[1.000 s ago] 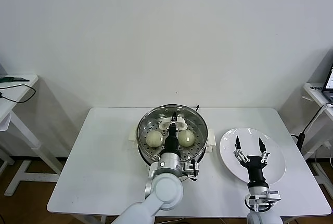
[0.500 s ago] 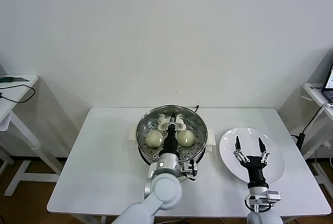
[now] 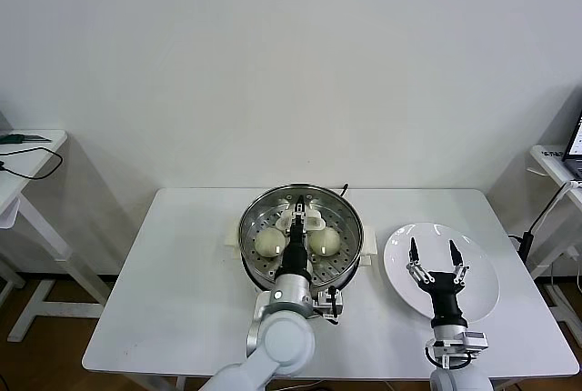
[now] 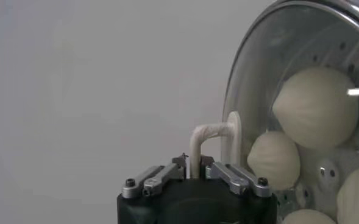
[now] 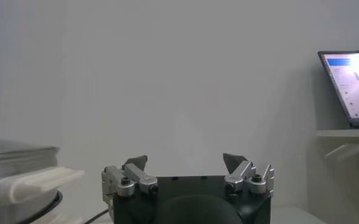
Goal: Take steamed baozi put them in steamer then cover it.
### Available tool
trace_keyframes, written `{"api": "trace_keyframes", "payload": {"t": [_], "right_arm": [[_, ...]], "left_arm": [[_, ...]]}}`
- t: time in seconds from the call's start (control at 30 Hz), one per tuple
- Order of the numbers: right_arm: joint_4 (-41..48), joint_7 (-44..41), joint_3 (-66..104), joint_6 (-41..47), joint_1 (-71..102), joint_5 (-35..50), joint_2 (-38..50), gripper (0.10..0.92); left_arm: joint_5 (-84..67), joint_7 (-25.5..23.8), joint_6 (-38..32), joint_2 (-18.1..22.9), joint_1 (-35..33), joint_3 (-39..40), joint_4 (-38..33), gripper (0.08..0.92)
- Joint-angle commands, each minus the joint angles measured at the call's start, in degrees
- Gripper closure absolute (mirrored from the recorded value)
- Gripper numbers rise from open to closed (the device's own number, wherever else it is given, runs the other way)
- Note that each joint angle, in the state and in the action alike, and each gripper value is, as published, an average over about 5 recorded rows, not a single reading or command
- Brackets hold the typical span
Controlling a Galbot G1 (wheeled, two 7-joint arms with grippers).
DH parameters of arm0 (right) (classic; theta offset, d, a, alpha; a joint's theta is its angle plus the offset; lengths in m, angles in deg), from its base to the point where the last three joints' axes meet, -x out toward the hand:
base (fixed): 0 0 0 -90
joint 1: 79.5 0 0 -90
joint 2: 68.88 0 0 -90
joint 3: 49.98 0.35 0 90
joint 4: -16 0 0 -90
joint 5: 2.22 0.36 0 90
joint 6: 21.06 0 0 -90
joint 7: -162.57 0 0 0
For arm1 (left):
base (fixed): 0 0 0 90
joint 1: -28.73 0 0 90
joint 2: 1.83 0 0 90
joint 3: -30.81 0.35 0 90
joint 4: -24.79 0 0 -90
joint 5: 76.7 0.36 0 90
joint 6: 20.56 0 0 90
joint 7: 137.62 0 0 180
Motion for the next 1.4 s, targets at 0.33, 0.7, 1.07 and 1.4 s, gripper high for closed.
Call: {"api": "trace_keyframes", "payload": {"t": [0.33,0.7,1.07,1.4], "right_arm": [[0.2,0.0,-0.9,0.0,-0.1,-0.2,0.4,0.203],[-2.8,0.0,-1.6,1.4,0.6,-0.4,0.9,0.203],[-6.7,0.3,-2.0,5.2,1.0,-1.6,0.8,0.203],[-10.4,1.5,-2.1,6.8,1.8,-2.4,0.7,0.203]], "left_arm": [[-5.0,3.1,2.8,-11.4,-10.0,-1.2,-18.5,0.269],[-28.4,18.7,-15.8,-10.7,-28.3,-30.0,-27.2,0.177],[-59.9,23.3,-34.3,-0.3,-38.9,-51.4,-26.9,0.177],[-65.2,21.6,-45.2,6.5,-42.4,-53.4,-23.1,0.177]]}}
